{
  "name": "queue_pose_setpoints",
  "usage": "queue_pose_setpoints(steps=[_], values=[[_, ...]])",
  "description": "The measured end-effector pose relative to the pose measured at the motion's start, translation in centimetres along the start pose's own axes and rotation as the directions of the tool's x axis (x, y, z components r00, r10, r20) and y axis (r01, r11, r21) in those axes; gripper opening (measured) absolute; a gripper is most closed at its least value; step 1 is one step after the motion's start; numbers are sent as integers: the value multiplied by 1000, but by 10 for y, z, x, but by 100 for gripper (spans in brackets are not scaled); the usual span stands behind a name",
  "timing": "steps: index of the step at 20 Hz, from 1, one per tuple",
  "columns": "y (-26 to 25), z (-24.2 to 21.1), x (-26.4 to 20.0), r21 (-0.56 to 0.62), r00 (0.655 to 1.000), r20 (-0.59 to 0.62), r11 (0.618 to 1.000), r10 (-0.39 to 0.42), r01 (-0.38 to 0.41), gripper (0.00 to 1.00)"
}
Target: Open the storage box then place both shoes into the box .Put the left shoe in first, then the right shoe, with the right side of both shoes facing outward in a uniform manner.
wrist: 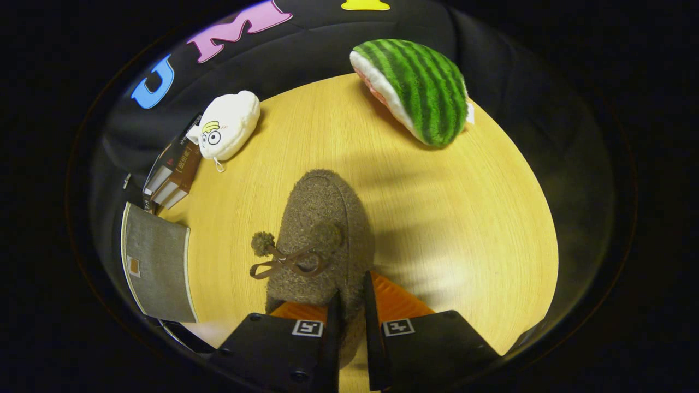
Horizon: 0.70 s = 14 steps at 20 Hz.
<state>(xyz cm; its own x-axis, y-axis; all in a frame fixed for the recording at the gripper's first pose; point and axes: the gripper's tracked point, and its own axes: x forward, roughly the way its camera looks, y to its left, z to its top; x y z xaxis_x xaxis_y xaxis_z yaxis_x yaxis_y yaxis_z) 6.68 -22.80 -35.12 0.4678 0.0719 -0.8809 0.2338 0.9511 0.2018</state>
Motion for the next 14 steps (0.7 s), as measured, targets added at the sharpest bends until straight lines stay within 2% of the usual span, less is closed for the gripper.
queue_pose_setpoints(steps=[1, 4, 8, 14], values=[[1, -1, 2, -6, 1000, 1, 1000, 7, -7, 12], [2, -5, -3, -26, 1000, -9, 1000, 9, -9, 5], [20, -3, -27, 33, 999, 33, 999, -1, -1, 5], [94, -7, -88, 127, 992, 96, 988, 76, -88, 5]])
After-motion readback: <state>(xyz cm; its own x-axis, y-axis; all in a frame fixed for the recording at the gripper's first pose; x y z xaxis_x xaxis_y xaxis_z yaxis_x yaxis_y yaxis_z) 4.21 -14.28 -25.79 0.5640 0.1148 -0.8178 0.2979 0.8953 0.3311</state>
